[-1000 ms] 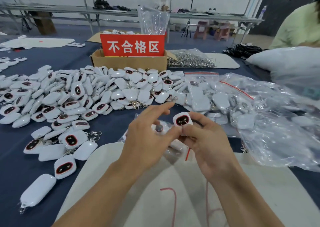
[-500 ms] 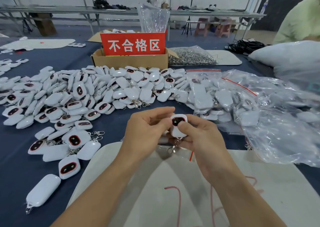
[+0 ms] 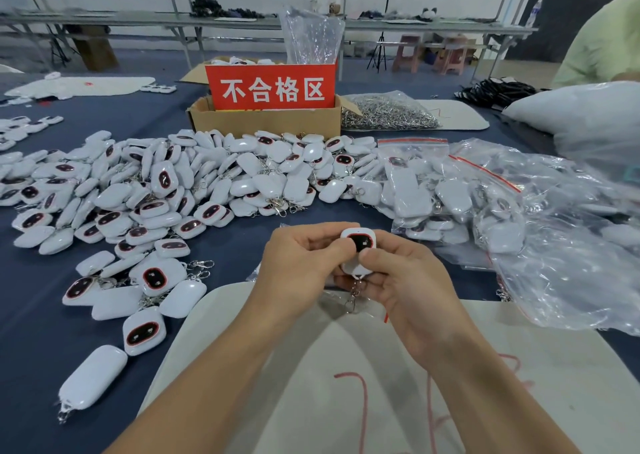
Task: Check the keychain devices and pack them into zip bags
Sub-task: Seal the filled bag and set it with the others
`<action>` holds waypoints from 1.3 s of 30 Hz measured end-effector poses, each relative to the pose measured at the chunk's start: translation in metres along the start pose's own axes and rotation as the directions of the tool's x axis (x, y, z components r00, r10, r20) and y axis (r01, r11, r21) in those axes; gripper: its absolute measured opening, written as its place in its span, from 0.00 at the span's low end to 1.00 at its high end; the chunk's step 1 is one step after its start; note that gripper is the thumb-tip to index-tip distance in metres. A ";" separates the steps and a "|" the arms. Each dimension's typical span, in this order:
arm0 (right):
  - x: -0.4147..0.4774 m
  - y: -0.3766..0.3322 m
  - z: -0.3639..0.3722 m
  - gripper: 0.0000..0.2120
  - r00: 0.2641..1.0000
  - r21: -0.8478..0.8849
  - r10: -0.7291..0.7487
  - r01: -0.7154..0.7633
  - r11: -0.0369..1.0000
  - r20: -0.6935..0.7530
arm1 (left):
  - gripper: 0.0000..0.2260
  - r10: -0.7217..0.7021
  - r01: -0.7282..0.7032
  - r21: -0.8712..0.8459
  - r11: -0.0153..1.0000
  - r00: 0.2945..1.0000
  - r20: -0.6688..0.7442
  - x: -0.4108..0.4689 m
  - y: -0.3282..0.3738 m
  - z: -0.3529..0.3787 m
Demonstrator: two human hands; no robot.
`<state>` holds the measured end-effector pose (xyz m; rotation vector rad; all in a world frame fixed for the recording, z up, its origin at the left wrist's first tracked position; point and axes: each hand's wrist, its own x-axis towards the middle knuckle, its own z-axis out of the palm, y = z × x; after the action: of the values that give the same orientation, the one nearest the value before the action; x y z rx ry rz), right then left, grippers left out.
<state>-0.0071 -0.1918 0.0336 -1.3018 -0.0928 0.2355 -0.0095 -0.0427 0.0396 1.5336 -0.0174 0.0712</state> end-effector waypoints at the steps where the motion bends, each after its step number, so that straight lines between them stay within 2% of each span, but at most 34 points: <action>1: -0.001 0.000 0.000 0.14 0.999 0.023 -0.011 0.010 1.000 0.032 | 0.08 -0.007 0.007 -0.008 1.000 1.000 -0.015 0.000 0.000 0.000; 5: -0.002 0.002 0.002 0.16 0.993 0.087 -0.009 -0.002 0.996 0.118 | 0.08 -0.012 0.013 0.022 1.000 0.999 -0.049 0.002 -0.001 -0.002; 8: -0.003 0.001 0.003 0.17 0.997 0.047 -0.008 0.004 0.999 0.082 | 0.09 -0.017 0.020 0.058 0.998 0.999 -0.048 0.002 -0.004 -0.002; 13: -0.004 -0.001 0.003 0.14 0.996 -0.106 -0.085 0.083 0.991 -0.010 | 0.14 0.040 -0.038 0.098 0.994 0.999 -0.023 0.001 -0.004 -0.003; 16: -0.004 -0.002 0.002 0.20 0.989 -0.164 -0.149 0.144 0.976 -0.021 | 0.12 0.093 -0.092 0.083 0.992 0.996 -0.011 0.001 -0.003 -0.003; 20: -0.004 -0.003 0.001 0.20 0.939 -0.388 -0.319 0.248 0.888 -0.129 | 0.14 0.204 -0.190 0.164 0.968 0.976 -0.075 -0.001 -0.001 -0.003; 25: -0.002 -0.001 -0.002 0.18 0.858 -0.445 -0.457 0.323 0.835 -0.234 | 0.17 0.267 -0.185 0.430 0.883 0.954 -0.137 -0.006 -0.005 0.001; 28: -0.003 0.000 0.002 0.17 0.821 -0.513 -0.521 0.352 0.783 -0.233 | 0.24 0.293 -0.228 0.384 0.895 0.949 -0.120 -0.010 -0.005 0.006; 31: -0.003 -0.001 0.001 0.18 0.803 -0.565 -0.557 0.364 0.741 -0.213 | 0.20 0.287 -0.239 0.358 0.902 0.954 -0.086 -0.007 -0.006 0.003; 34: -0.003 -0.004 -0.001 0.17 0.854 -0.440 -0.464 0.332 0.834 -0.236 | 0.15 0.303 -0.254 0.402 0.880 0.951 -0.064 -0.006 -0.004 0.003; 37: -0.003 -0.009 -0.005 0.13 0.905 -0.260 -0.326 0.257 0.931 -0.273 | 0.14 0.220 -0.192 0.244 0.951 0.971 -0.094 -0.005 -0.003 0.006; 39: -0.001 -0.011 -0.008 0.10 0.920 -0.186 -0.260 0.212 0.959 -0.293 | 0.10 0.156 -0.139 0.144 0.980 0.981 -0.114 -0.004 0.000 0.008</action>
<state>-0.0055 -0.2022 0.0419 -1.4498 0.0048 -0.1929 -0.0132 -0.0513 0.0397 1.6590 -0.0280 0.2920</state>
